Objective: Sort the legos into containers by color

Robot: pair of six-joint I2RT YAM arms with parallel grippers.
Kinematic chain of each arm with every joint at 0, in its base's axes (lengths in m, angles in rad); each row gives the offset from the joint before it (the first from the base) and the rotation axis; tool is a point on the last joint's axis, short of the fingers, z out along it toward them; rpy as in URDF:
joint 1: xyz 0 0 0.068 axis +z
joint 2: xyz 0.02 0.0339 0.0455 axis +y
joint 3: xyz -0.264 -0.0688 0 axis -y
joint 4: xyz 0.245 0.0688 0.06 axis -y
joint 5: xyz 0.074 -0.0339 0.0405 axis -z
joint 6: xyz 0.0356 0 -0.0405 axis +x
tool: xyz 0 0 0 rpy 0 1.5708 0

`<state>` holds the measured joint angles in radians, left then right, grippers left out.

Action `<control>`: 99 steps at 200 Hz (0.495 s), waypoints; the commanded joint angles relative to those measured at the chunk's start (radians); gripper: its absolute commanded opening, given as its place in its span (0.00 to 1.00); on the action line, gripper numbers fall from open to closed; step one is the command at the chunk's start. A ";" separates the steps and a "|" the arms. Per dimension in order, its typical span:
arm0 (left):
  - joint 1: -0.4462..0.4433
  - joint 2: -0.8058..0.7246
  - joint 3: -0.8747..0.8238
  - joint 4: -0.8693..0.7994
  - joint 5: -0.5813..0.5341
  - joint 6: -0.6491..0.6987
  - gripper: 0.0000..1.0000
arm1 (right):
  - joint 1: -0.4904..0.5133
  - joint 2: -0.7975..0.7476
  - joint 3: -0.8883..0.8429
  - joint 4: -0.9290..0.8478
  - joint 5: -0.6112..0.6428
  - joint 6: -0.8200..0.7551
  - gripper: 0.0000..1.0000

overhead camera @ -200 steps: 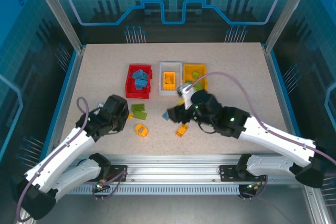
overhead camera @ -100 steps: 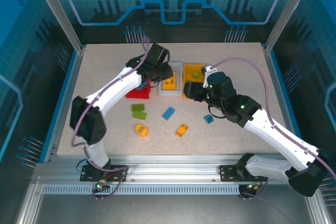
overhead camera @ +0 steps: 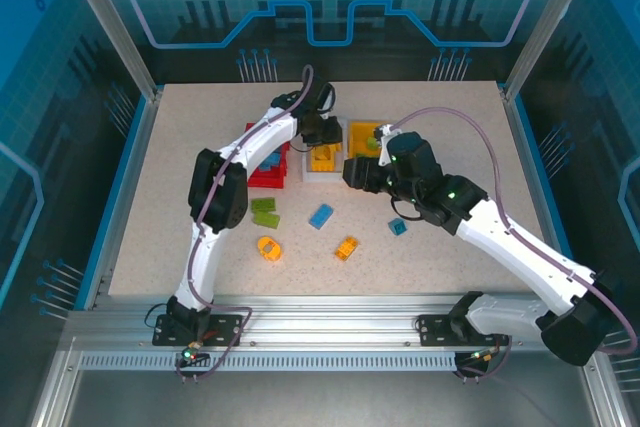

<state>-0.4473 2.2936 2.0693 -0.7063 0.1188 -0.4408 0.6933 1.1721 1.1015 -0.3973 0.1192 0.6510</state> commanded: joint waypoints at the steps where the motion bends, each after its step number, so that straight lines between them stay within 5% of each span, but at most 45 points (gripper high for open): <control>1: 0.007 0.001 0.026 -0.022 0.045 0.031 0.16 | -0.012 0.003 0.026 0.022 -0.028 -0.014 0.60; 39: 0.007 0.021 0.018 -0.009 0.074 0.019 0.22 | -0.013 0.016 0.023 0.020 -0.030 -0.008 0.60; 99: 0.007 -0.020 -0.027 -0.013 0.065 0.009 0.46 | -0.013 0.000 0.015 0.009 -0.029 -0.013 0.60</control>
<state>-0.4412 2.2978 2.0678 -0.7090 0.1631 -0.4389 0.6930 1.1831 1.1015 -0.3916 0.0963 0.6510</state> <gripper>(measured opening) 0.431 0.602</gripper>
